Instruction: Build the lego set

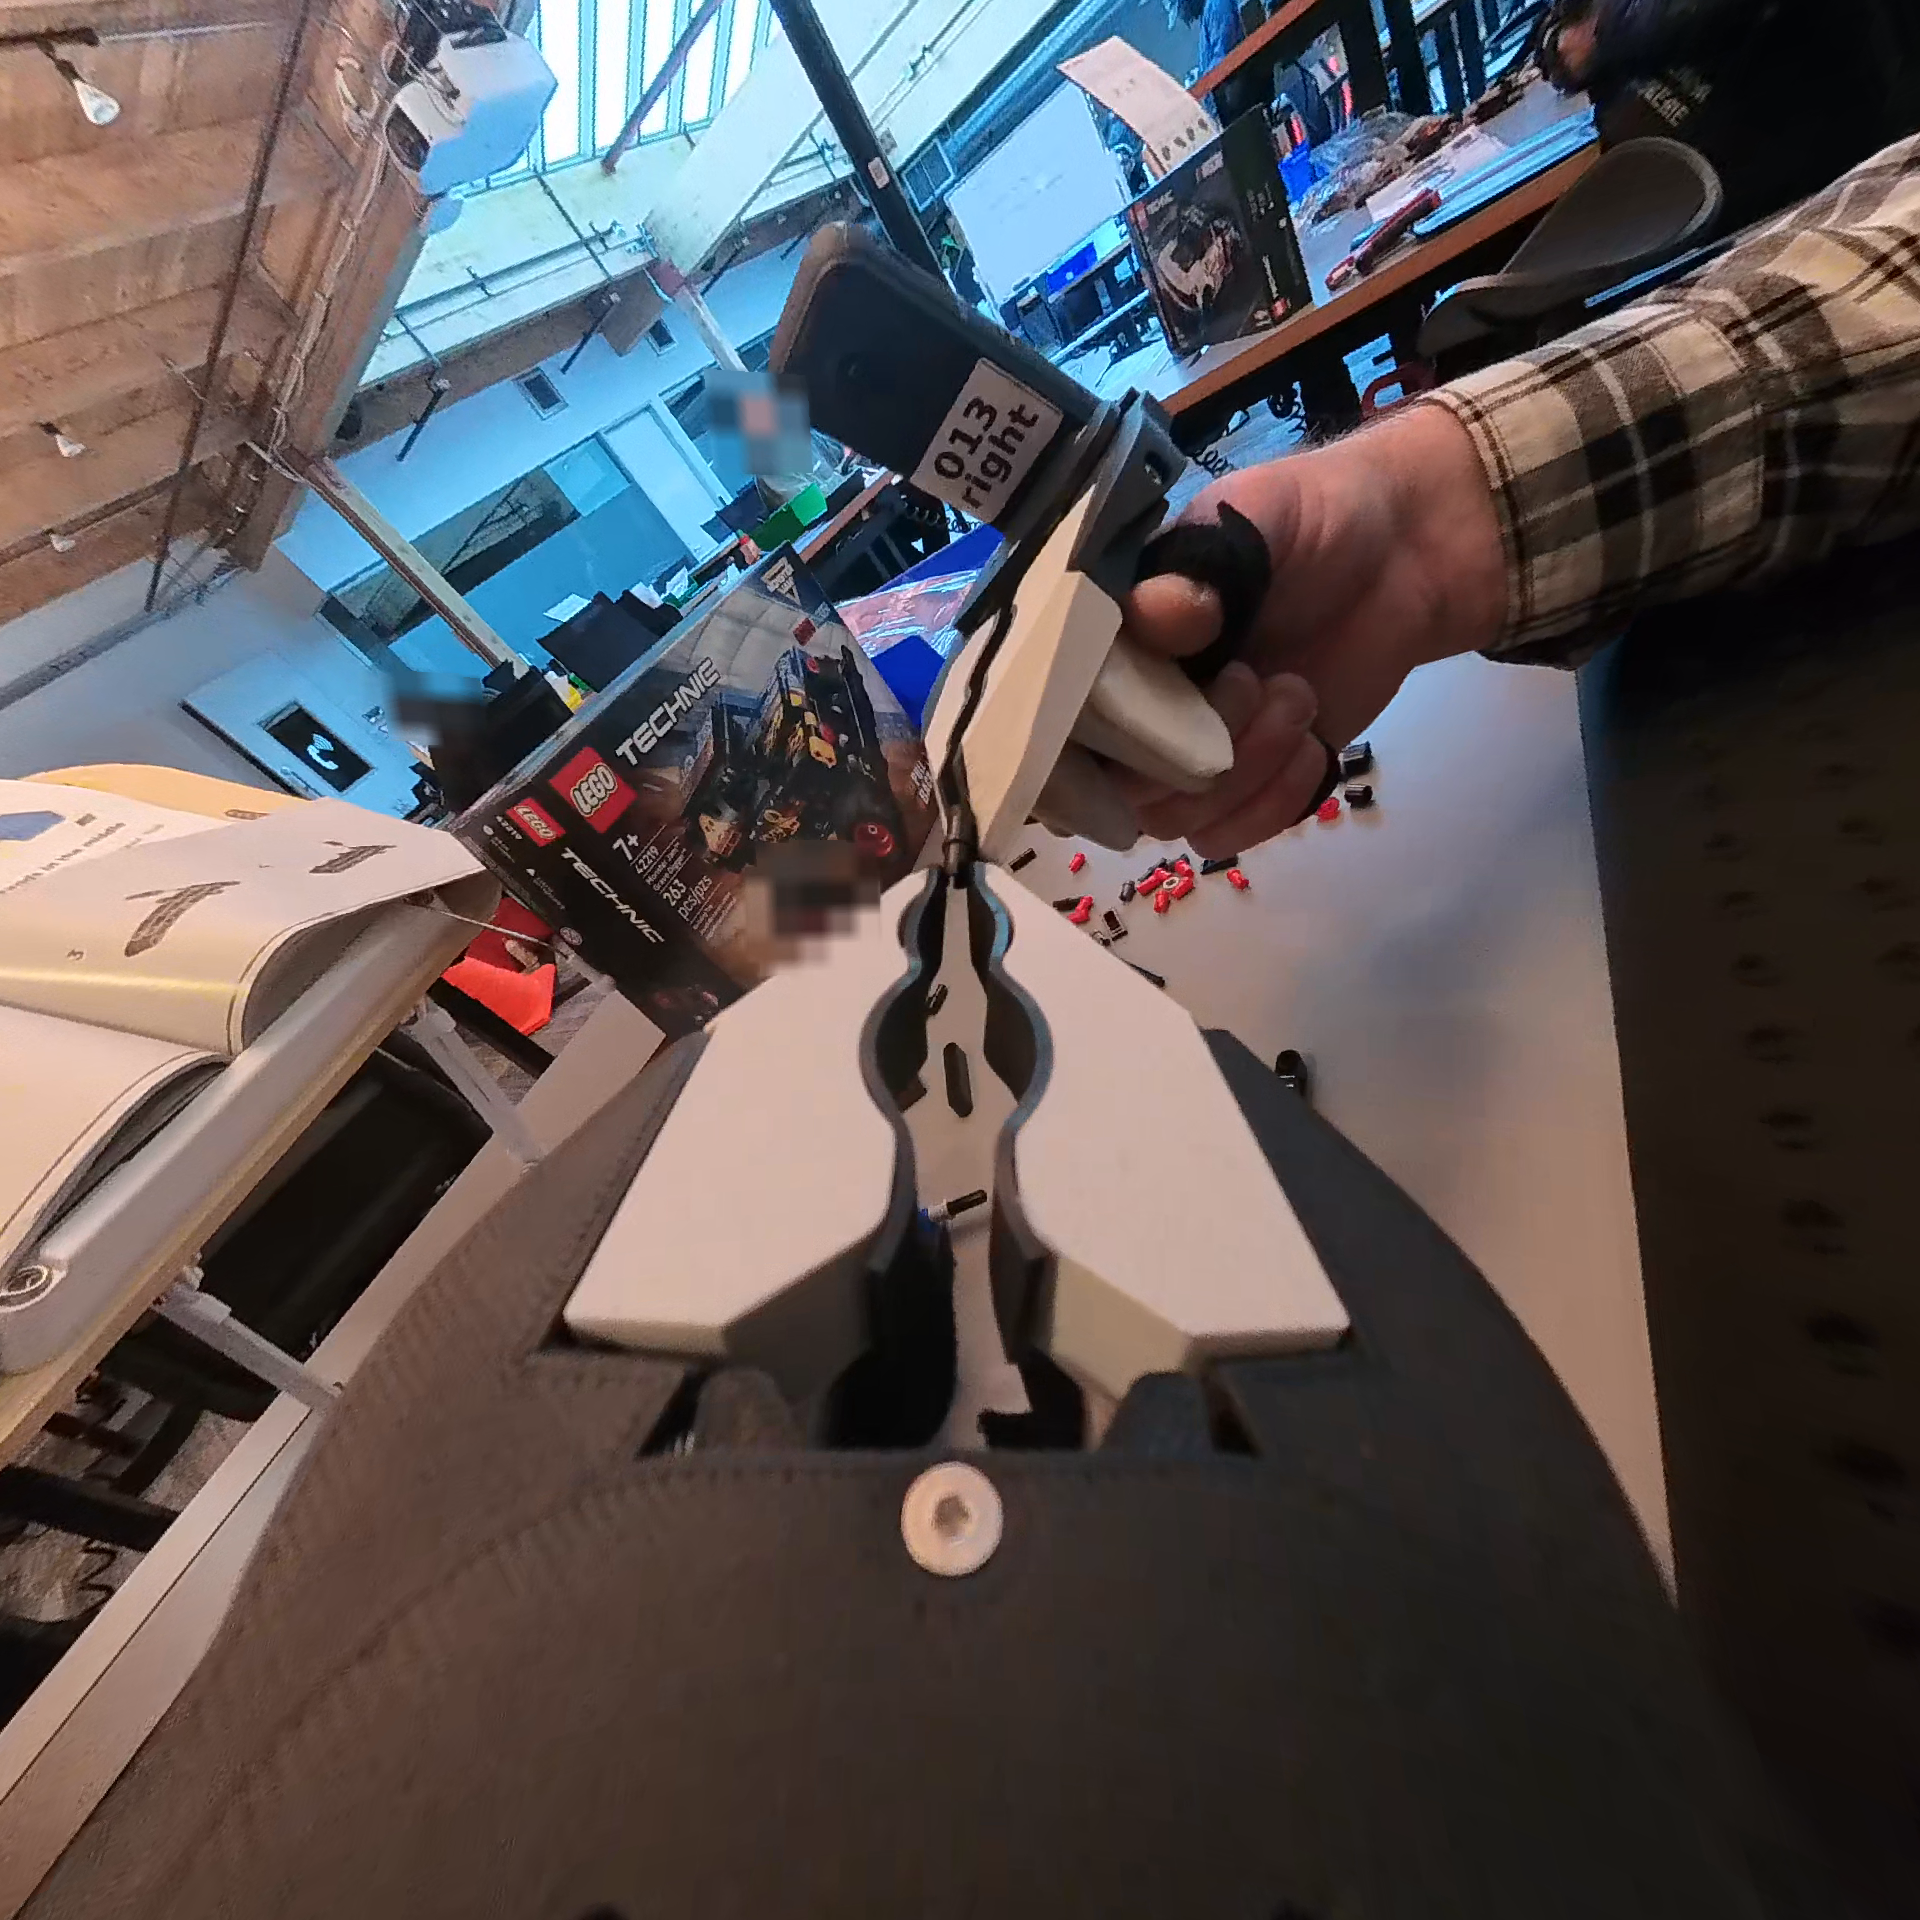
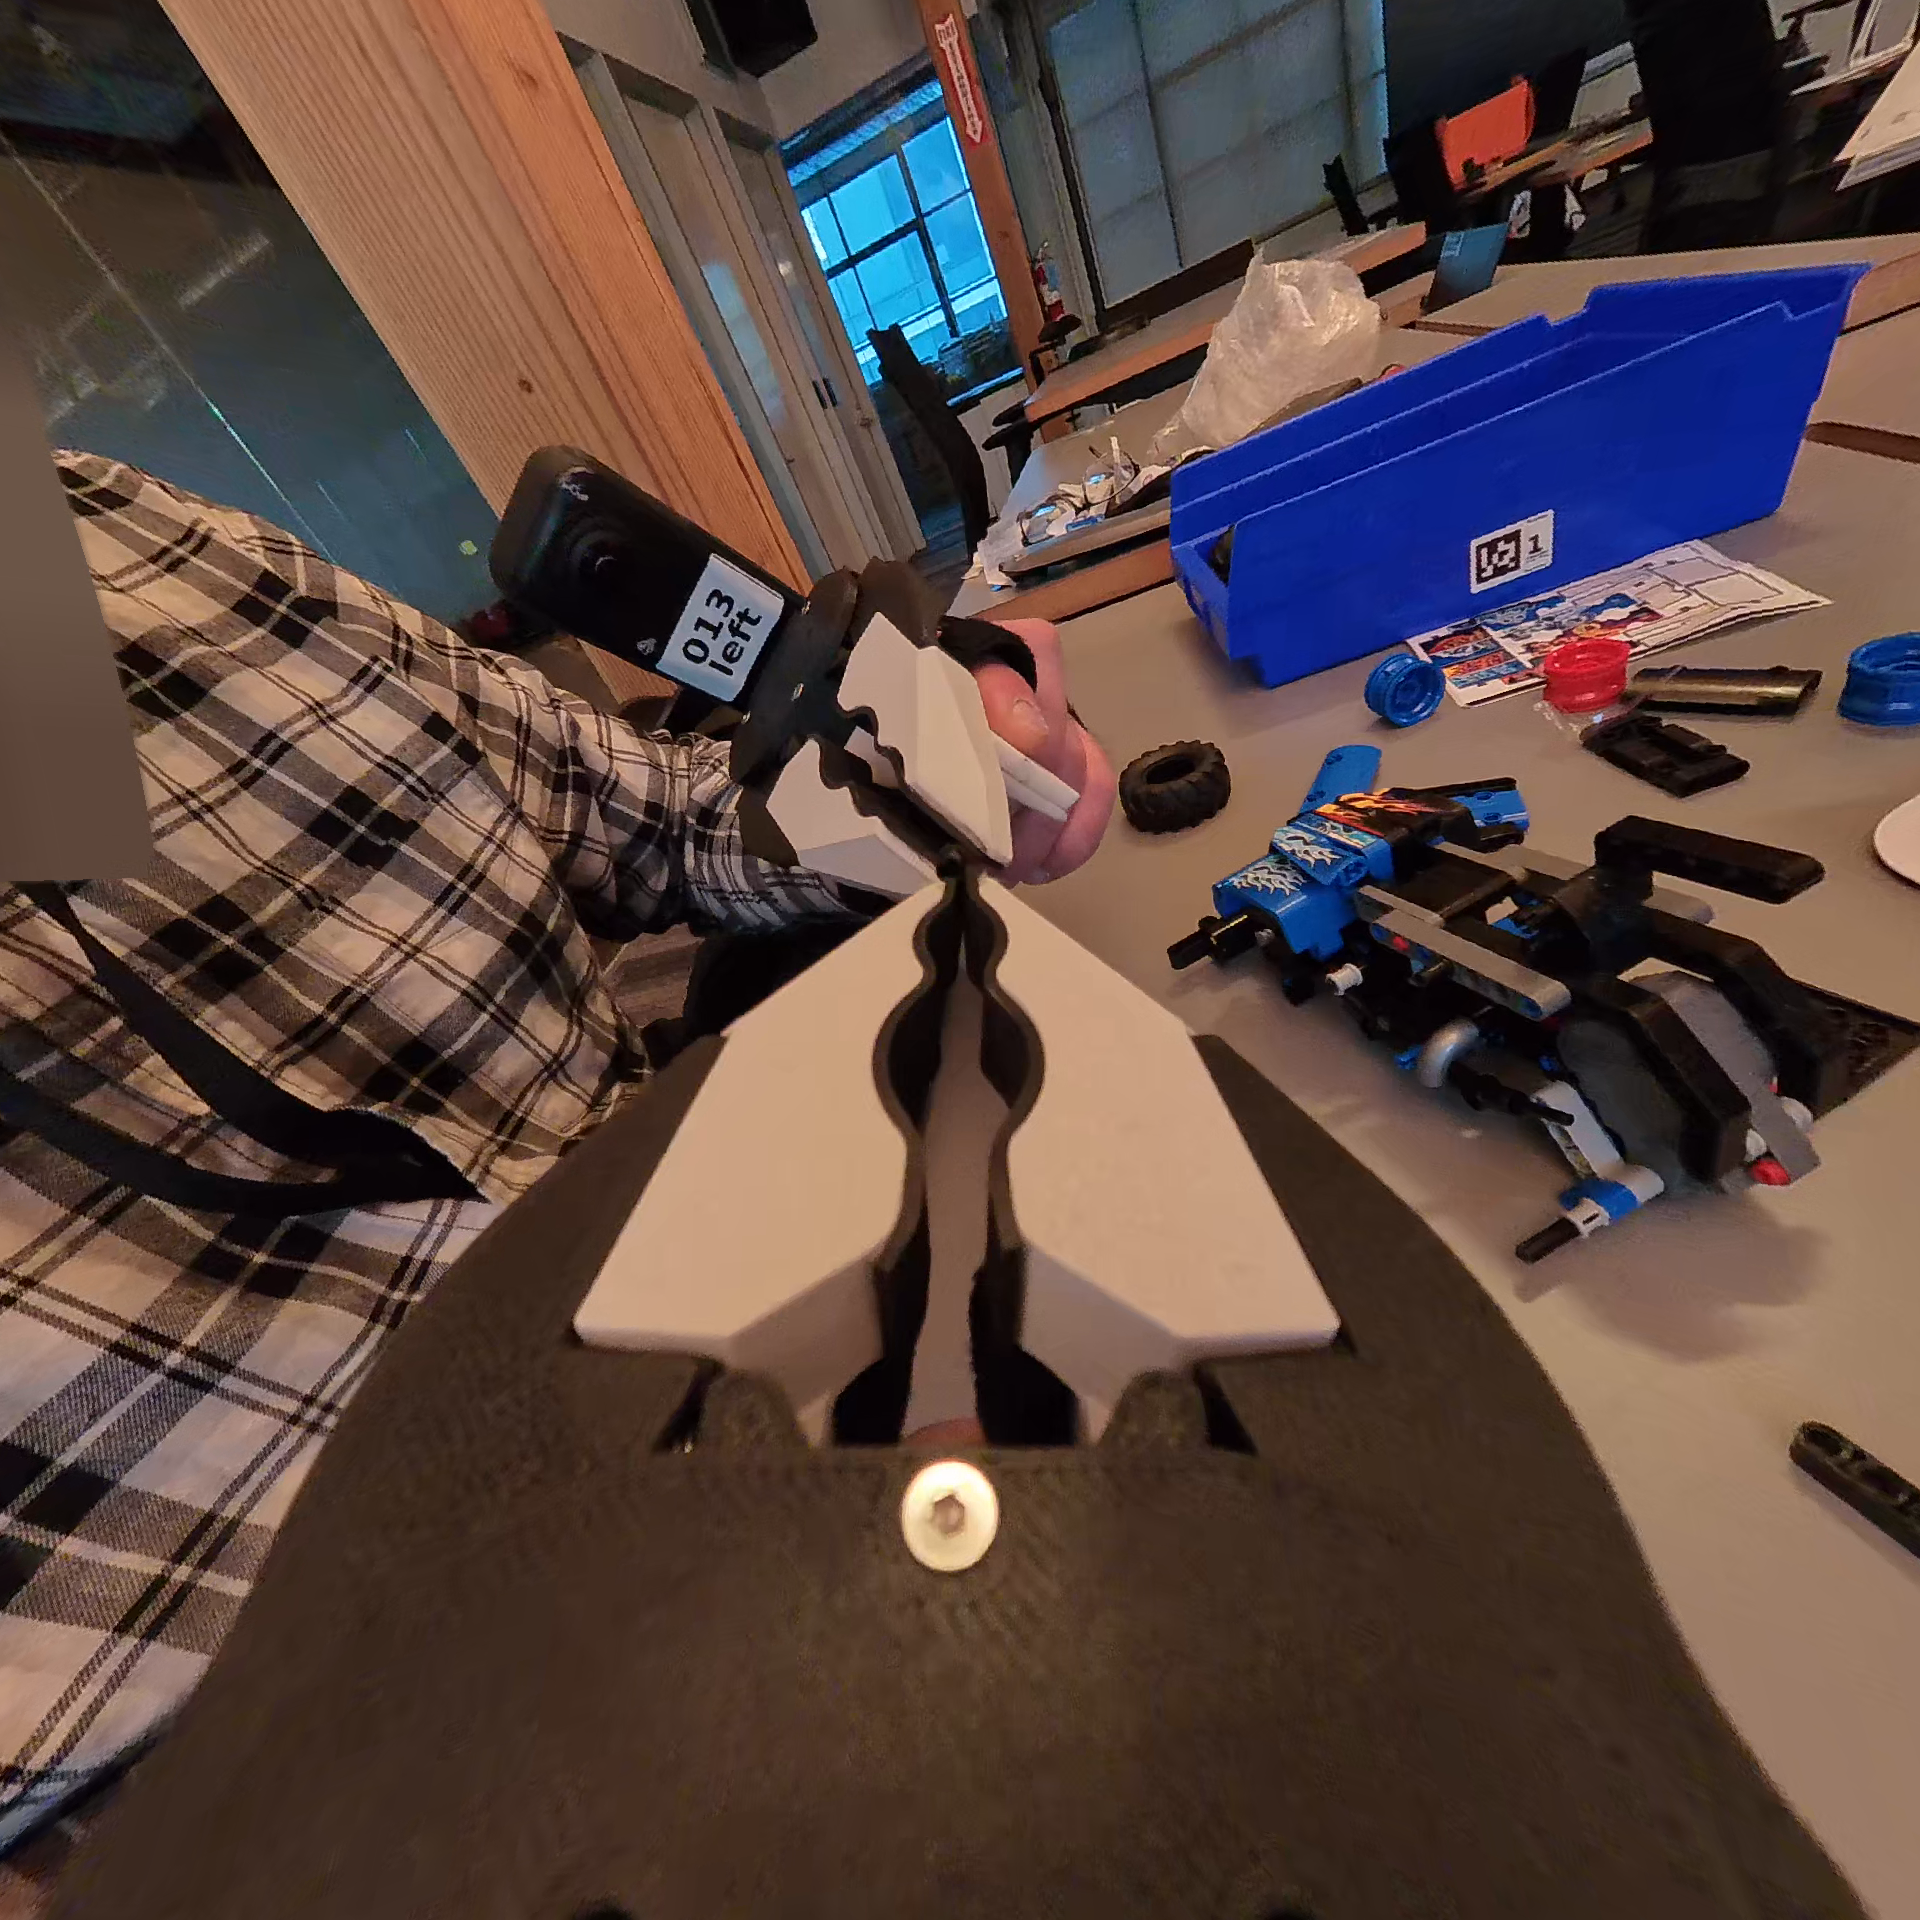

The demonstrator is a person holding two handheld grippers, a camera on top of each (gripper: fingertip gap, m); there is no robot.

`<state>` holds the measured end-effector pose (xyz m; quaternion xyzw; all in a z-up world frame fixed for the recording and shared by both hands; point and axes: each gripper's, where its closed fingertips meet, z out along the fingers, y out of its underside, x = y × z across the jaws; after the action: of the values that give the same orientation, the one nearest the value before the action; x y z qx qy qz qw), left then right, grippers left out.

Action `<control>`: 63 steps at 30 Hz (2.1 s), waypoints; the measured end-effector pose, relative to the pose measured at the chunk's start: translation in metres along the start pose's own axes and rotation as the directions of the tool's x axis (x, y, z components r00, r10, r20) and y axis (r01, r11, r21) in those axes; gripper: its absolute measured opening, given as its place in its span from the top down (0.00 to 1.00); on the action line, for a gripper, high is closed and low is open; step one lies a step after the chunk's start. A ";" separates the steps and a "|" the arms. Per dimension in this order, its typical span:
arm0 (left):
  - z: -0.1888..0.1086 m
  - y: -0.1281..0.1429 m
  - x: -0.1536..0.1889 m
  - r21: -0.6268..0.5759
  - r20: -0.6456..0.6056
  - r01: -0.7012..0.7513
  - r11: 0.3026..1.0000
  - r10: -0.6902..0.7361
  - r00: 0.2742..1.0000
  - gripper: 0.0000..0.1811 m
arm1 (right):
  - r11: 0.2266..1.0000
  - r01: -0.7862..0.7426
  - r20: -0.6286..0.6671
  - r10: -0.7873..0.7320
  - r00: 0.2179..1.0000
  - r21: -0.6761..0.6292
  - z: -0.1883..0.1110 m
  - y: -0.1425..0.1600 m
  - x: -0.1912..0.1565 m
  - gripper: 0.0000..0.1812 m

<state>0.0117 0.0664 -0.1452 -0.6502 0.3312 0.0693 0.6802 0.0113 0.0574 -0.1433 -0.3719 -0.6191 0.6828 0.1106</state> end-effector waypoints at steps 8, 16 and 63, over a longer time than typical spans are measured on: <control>0.000 -0.001 0.000 0.001 0.008 -0.020 1.000 0.020 1.000 0.99 | 1.000 -0.026 0.008 0.026 1.000 0.013 0.000 -0.001 0.001 0.98; 0.000 -0.001 0.001 0.005 0.004 -0.022 1.000 0.022 1.000 0.99 | 1.000 -0.014 0.018 0.013 1.000 0.017 0.000 -0.002 -0.003 1.00; -0.001 0.001 0.000 0.010 -0.015 0.019 1.000 -0.019 1.000 0.99 | 0.999 0.035 0.006 -0.035 0.999 0.032 0.002 -0.005 -0.005 0.97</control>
<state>0.0105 0.0658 -0.1460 -0.6504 0.3303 0.0566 0.6817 0.0123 0.0541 -0.1367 -0.3570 -0.6150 0.6916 0.1265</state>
